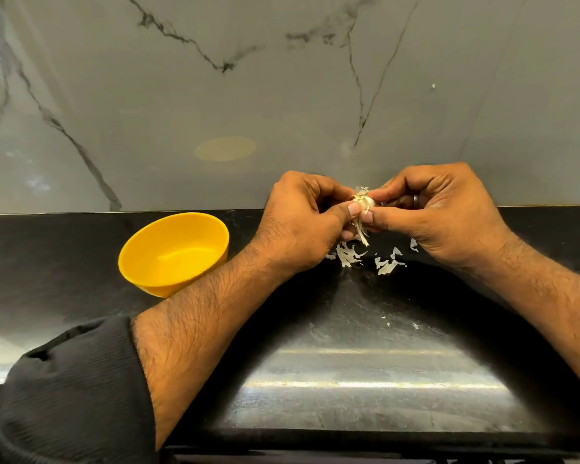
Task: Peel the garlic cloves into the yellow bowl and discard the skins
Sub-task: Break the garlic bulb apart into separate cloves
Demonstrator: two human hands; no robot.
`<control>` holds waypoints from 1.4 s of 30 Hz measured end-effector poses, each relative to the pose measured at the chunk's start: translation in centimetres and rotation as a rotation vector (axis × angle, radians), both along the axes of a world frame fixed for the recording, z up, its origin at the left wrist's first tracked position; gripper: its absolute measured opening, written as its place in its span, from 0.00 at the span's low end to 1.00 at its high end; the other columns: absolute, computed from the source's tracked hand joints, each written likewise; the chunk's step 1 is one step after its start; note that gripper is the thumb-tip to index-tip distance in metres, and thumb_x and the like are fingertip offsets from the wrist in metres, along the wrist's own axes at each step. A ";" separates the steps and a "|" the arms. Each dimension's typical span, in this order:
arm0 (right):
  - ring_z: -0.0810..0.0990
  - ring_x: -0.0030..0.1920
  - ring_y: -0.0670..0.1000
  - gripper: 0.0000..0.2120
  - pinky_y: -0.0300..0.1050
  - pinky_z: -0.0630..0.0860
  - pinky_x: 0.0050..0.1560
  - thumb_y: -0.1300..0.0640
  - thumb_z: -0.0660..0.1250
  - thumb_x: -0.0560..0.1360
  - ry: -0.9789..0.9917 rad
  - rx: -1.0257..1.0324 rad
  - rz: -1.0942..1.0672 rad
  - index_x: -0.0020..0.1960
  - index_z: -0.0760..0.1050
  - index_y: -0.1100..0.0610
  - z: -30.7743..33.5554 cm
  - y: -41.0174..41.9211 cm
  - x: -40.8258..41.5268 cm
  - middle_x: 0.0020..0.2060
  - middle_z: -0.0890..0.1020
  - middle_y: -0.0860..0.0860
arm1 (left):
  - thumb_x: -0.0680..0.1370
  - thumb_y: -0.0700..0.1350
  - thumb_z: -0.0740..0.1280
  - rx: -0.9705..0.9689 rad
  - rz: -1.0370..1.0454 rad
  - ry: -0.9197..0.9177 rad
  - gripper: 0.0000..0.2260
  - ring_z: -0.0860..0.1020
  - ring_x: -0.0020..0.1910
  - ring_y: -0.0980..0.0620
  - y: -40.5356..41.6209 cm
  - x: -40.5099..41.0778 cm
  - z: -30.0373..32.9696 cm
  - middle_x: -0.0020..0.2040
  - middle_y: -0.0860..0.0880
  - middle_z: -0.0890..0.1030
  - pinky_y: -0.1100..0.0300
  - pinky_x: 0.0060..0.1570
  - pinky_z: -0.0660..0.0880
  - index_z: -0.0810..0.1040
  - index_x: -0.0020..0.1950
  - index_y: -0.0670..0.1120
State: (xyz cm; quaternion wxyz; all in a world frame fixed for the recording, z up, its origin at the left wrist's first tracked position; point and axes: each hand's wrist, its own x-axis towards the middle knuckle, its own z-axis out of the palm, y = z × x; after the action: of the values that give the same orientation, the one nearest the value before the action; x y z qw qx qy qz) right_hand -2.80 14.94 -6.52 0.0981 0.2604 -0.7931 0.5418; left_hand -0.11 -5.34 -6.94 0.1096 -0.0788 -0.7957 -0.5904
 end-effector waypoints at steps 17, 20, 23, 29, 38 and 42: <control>0.89 0.47 0.61 0.14 0.53 0.87 0.49 0.64 0.79 0.69 -0.202 -0.210 0.044 0.52 0.82 0.66 -0.1 0.0 -1.0 0.47 0.89 0.58 | 0.76 0.43 0.80 0.055 0.014 -0.038 0.06 0.88 0.45 0.47 -0.4 -0.1 0.3 0.47 0.47 0.87 0.47 0.40 0.86 0.85 0.50 0.46; 0.89 0.47 0.60 0.14 0.53 0.87 0.49 0.64 0.80 0.69 -0.200 -0.206 0.050 0.52 0.82 0.66 -0.1 0.0 -0.8 0.47 0.89 0.58 | 0.69 0.55 0.84 -0.036 0.091 -0.014 0.14 0.87 0.44 0.50 -0.4 -0.4 0.2 0.45 0.52 0.88 0.48 0.43 0.87 0.86 0.47 0.49; 0.89 0.47 0.59 0.15 0.49 0.87 0.47 0.63 0.81 0.68 -0.200 -0.218 0.062 0.52 0.83 0.67 0.1 -0.1 -0.5 0.47 0.89 0.58 | 0.70 0.55 0.83 -0.077 0.087 -0.039 0.12 0.87 0.41 0.52 -0.4 -0.3 0.2 0.40 0.52 0.88 0.47 0.47 0.87 0.88 0.45 0.49; 0.89 0.46 0.59 0.12 0.58 0.86 0.52 0.63 0.80 0.70 -0.123 -0.155 0.037 0.51 0.84 0.65 -0.1 -0.4 -0.2 0.45 0.89 0.57 | 0.79 0.49 0.77 -0.081 0.124 -0.053 0.07 0.88 0.38 0.47 0.4 0.1 0.0 0.38 0.48 0.88 0.44 0.41 0.87 0.86 0.46 0.47; 0.89 0.44 0.60 0.14 0.51 0.87 0.47 0.62 0.79 0.70 -0.109 -0.169 0.093 0.52 0.83 0.68 0.3 -0.3 0.0 0.44 0.88 0.59 | 0.79 0.42 0.76 -0.058 0.142 0.067 0.03 0.87 0.34 0.51 0.5 0.3 0.0 0.40 0.48 0.88 0.49 0.37 0.87 0.87 0.52 0.44; 0.89 0.46 0.61 0.09 0.49 0.87 0.48 0.66 0.75 0.74 -0.149 -0.212 0.117 0.54 0.84 0.66 0.2 -0.1 -0.2 0.46 0.89 0.59 | 0.80 0.41 0.75 -0.014 0.161 0.054 0.03 0.87 0.33 0.51 0.9 0.2 -0.3 0.39 0.47 0.88 0.49 0.38 0.87 0.87 0.52 0.43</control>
State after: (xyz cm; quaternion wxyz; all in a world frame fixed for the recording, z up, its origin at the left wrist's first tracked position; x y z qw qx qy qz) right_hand -3.05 14.80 -6.35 0.0340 0.2534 -0.7201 0.6451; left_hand 0.14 -4.47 -7.26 0.1776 -0.0309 -0.8003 -0.5718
